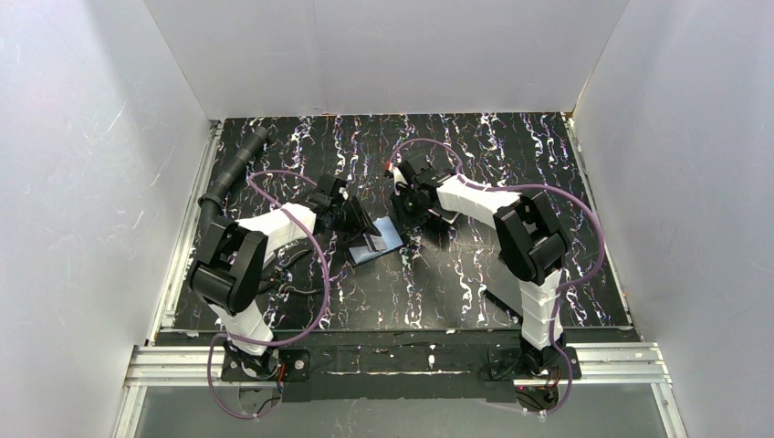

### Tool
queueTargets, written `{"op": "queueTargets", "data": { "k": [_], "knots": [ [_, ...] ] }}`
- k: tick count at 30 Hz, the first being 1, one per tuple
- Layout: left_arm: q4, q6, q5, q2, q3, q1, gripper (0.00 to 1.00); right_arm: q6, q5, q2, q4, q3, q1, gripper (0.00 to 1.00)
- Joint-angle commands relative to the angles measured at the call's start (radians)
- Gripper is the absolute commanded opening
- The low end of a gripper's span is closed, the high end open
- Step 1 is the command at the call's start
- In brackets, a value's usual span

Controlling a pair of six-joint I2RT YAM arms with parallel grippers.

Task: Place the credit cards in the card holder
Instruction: Insert the credit card into the card holder.

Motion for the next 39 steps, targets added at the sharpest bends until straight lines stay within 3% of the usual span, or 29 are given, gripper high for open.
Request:
{"op": "queueTargets", "data": {
  "k": [1, 5, 15, 22, 30, 39],
  "knots": [
    [-0.137, 0.023, -0.083, 0.054, 0.034, -0.019, 0.43, 0.021, -0.064, 0.011, 0.05, -0.002, -0.001, 0.1],
    [-0.184, 0.026, -0.088, 0.115, 0.097, -0.039, 0.44, 0.037, -0.081, 0.009, 0.072, -0.018, -0.001, 0.09],
    [-0.39, 0.154, -0.168, 0.045, 0.171, -0.038, 0.66, 0.033, -0.079, 0.015, 0.059, -0.011, -0.002, 0.08],
    [-0.399, 0.181, -0.144, 0.022, 0.187, -0.037, 0.69, 0.031, -0.089, 0.021, 0.062, -0.007, -0.002, 0.07],
    [-0.414, 0.242, -0.18, -0.056, 0.202, -0.036, 0.82, 0.041, -0.115, 0.015, 0.075, -0.014, -0.001, 0.07],
    [-0.496, 0.3, -0.237, -0.079, 0.239, -0.027, 0.79, 0.056, -0.143, 0.002, 0.082, -0.019, 0.0, 0.07]
  ]
}}
